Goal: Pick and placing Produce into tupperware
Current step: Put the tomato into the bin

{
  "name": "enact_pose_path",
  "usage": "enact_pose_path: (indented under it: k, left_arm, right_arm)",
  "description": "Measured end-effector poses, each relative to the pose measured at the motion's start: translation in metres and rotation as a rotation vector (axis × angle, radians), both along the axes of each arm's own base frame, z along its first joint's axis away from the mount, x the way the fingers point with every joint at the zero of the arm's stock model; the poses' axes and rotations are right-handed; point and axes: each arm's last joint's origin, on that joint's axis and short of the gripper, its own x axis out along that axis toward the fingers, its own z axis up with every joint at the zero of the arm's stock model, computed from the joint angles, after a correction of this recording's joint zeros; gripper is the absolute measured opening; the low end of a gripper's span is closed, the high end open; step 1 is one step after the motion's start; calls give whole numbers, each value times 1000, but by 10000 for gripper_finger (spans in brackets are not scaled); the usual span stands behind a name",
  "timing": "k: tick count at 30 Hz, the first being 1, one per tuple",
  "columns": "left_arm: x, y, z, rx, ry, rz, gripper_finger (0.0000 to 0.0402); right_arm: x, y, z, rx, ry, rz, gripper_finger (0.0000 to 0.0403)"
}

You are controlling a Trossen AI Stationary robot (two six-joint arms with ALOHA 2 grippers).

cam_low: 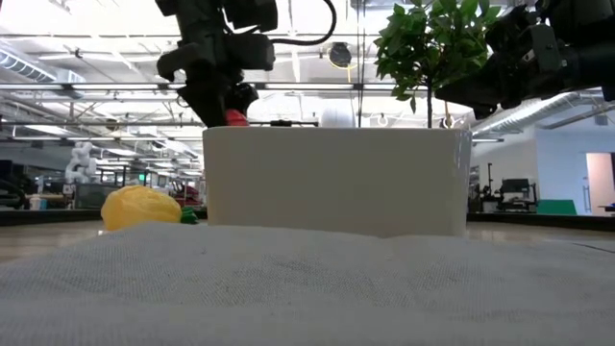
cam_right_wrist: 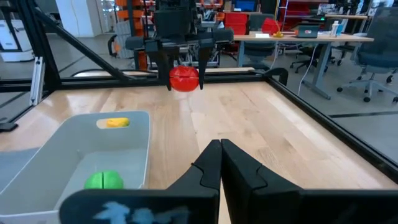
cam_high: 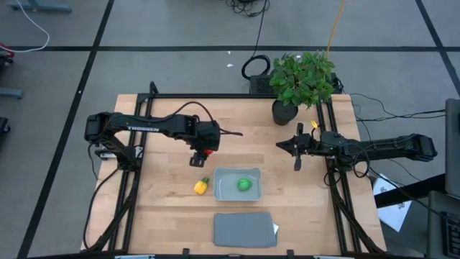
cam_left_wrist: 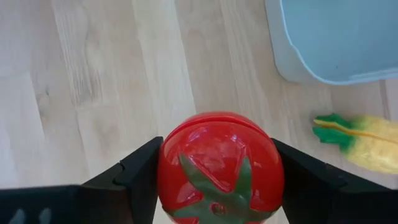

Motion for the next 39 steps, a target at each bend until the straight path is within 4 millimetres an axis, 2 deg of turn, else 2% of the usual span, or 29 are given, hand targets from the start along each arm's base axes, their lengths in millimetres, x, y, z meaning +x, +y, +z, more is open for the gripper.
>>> enact_pose_path:
  k: [6, 14, 18, 25, 31, 39]
  left_arm:
    - [0, 0, 8, 3, 7, -10, 249]
    - [8, 0, 38, -10, -68, -27, 260]
    - [11, 0, 47, -33, -110, -39, 260]
    - [13, -1, 49, -41, -139, -38, 261]
    - [25, -14, 49, -64, -213, -43, 262]
    - [40, -32, 33, -156, -208, -73, 262]
  right_arm:
    - [0, 0, 0, 0, -1, 0, 0]
    - [0, 0, 1, -1, -9, 0, 0]
    - [0, 0, 1, -1, -9, 0, 0]
    - [0, 0, 1, -1, -9, 0, 0]
    - [0, 0, 2, -1, -19, 1, 0]
    - [0, 0, 2, -1, -23, 1, 0]
